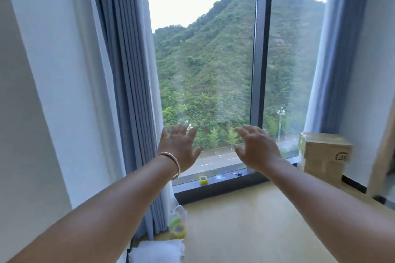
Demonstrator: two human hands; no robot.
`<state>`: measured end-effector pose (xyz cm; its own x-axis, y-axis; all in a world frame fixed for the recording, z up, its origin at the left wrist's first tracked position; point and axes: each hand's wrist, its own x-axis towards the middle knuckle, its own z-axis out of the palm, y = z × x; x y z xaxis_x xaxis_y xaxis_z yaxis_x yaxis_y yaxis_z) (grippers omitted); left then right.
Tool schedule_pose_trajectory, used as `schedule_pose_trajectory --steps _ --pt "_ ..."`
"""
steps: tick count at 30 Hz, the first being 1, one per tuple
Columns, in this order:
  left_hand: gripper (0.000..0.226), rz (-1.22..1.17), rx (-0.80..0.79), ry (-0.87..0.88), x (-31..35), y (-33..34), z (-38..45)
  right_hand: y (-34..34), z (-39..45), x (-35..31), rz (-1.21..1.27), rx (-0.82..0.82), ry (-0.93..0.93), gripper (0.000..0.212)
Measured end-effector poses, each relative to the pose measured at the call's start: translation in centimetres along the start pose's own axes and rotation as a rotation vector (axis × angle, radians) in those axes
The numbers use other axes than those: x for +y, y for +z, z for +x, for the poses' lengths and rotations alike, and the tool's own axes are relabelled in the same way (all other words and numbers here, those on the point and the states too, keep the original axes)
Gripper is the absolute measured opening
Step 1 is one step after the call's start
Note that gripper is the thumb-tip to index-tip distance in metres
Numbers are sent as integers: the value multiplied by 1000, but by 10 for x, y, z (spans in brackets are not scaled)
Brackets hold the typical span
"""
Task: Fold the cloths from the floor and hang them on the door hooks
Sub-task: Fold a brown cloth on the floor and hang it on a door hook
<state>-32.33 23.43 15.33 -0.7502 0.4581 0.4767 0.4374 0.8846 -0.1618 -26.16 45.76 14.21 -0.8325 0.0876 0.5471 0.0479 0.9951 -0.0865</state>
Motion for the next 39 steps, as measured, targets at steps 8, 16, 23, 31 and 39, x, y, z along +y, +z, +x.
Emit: schedule_pose_trajectory --steps 8,16,23,31,39 --pt "68 -149 21 270 186 19 79 -39 -65 183 -168 6 248 51" --pt "68 -282 65 559 371 21 111 -99 -154 316 -366 14 522 50" --pt "66 -386 110 761 501 21 135 -132 -201 400 -475 12 696 50" --pt "67 -502 157 901 666 32 207 -168 -203 533 -598 10 858 50" --pt "67 -557 161 975 808 43 286 -182 -186 665 -652 -43 977 55"
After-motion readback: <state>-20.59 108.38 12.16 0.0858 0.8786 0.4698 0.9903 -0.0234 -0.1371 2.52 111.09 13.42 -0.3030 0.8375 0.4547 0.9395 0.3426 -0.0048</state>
